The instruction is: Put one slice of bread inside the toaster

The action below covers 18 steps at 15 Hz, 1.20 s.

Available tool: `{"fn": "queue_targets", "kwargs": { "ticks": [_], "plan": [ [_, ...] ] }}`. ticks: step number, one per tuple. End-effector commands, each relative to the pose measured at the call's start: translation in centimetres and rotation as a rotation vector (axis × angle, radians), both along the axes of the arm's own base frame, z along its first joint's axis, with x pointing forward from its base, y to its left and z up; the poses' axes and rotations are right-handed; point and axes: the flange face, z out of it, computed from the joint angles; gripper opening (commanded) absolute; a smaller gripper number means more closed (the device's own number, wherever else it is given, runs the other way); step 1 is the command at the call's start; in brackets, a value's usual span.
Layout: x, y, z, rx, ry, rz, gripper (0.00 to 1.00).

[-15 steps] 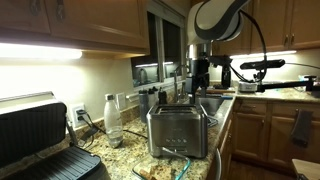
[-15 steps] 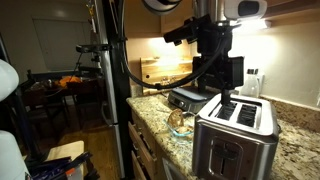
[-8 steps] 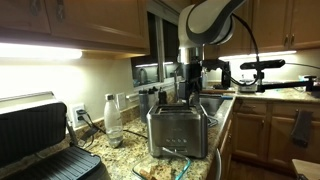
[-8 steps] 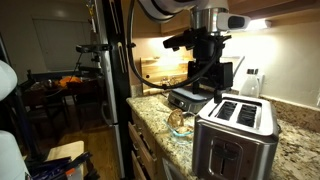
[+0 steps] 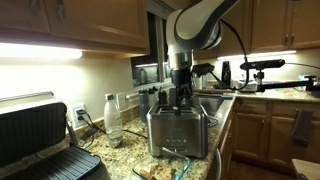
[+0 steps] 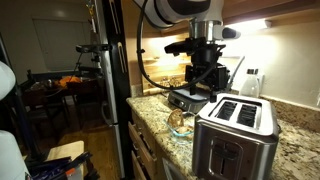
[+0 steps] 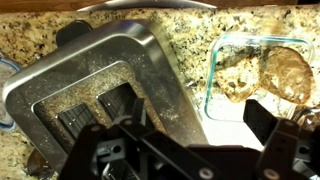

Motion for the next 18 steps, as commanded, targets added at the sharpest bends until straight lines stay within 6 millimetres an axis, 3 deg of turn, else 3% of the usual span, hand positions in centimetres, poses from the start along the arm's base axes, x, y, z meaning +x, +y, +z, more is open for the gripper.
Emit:
{"fn": "queue_targets", "kwargs": {
  "ticks": [1, 12, 18],
  "plan": [
    [0.3, 1.2, -0.3, -0.005, 0.025, 0.036, 1.0],
    [0.0, 5.7, -0.8, 0.0, 0.061, 0.156, 1.0],
    [0.8, 7.6, -1.6, -0.006, 0.07, 0.195, 1.0]
  ]
}}
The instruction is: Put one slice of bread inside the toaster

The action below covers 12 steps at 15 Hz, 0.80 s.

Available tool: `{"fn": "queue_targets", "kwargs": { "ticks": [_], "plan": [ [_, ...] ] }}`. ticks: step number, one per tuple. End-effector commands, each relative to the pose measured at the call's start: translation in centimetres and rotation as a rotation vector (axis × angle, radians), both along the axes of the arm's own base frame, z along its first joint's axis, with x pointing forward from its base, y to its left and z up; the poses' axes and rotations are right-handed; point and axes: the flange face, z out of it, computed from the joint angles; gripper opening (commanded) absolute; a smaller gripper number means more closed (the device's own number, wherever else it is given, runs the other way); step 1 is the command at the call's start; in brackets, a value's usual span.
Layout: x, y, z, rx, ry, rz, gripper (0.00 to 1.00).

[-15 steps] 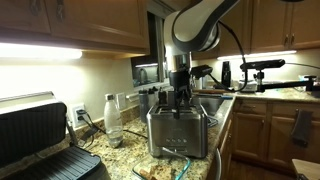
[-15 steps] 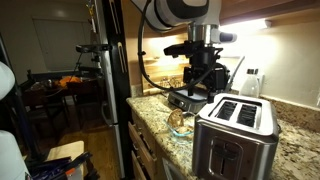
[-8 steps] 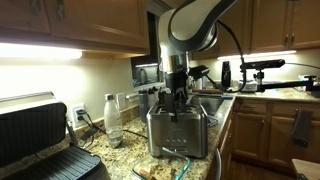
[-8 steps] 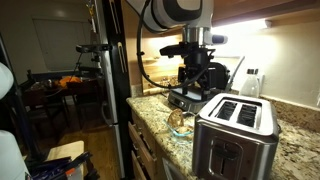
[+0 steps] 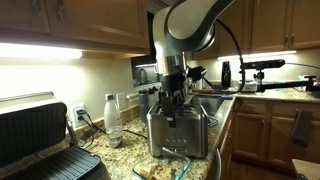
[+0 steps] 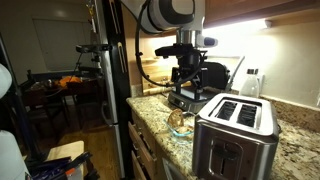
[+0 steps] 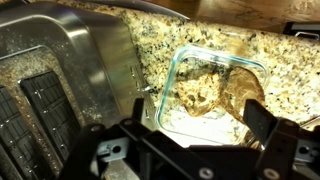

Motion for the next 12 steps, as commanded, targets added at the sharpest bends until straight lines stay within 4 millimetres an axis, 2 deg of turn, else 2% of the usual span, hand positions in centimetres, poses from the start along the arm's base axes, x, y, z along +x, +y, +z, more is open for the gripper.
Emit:
{"fn": "queue_targets", "kwargs": {
  "ticks": [1, 9, 12],
  "plan": [
    [0.7, 1.0, -0.6, -0.007, 0.022, 0.03, 1.0],
    [2.9, 3.6, -3.3, 0.001, 0.063, 0.065, 1.0],
    [3.5, 4.8, -3.7, 0.004, 0.073, 0.08, 1.0]
  ]
}}
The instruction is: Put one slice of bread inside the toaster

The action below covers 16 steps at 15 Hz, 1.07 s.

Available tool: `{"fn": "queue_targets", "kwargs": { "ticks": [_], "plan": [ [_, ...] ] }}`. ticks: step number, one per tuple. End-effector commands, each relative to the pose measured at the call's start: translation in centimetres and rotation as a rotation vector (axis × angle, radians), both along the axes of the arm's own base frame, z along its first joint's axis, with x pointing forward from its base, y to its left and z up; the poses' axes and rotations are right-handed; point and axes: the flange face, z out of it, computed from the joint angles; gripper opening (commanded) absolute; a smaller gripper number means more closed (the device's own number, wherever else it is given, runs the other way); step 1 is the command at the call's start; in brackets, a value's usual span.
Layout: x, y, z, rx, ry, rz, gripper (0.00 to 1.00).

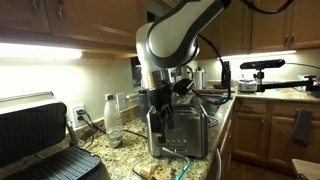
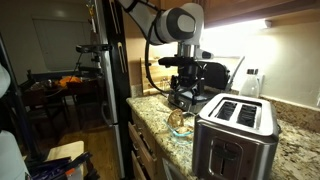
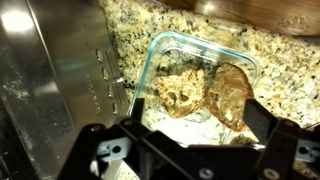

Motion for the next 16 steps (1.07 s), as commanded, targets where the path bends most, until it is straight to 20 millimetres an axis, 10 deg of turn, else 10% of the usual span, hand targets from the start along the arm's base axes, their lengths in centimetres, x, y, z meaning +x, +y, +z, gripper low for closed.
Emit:
{"fn": "queue_targets", "kwargs": {
  "ticks": [1, 16],
  "plan": [
    [0.4, 1.4, 0.2, -0.002, 0.02, 0.019, 1.0],
    [0.2, 3.6, -1.3, 0.02, 0.031, -0.004, 1.0]
  ]
}}
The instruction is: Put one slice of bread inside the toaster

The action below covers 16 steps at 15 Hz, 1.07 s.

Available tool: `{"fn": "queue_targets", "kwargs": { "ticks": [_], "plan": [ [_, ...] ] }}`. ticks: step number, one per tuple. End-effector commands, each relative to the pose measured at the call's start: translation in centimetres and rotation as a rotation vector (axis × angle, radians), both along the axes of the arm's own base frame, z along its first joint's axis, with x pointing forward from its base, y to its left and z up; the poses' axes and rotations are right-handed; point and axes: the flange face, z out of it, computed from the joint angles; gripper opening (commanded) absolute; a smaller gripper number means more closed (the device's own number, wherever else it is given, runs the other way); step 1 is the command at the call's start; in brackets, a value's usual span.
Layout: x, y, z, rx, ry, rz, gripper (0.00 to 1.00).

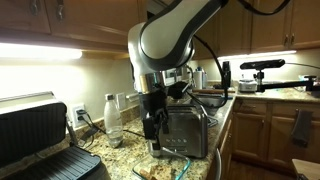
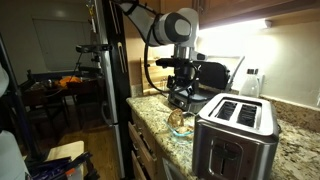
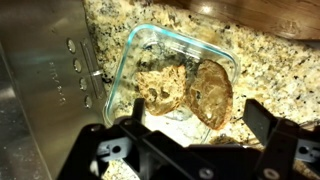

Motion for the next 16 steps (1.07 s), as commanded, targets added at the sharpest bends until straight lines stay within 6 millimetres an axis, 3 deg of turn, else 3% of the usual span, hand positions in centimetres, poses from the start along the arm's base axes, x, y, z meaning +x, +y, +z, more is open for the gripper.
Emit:
{"fn": "queue_targets", "kwargs": {
  "ticks": [1, 7, 16],
  "plan": [
    [-0.2, 0.8, -1.2, 0.012, 0.027, -0.044, 1.0],
    [-0.3, 3.0, -3.6, 0.016, 0.074, -0.056, 1.0],
    [0.0, 4.4, -4.1, 0.024, 0.078, -0.057, 1.0]
  ]
}}
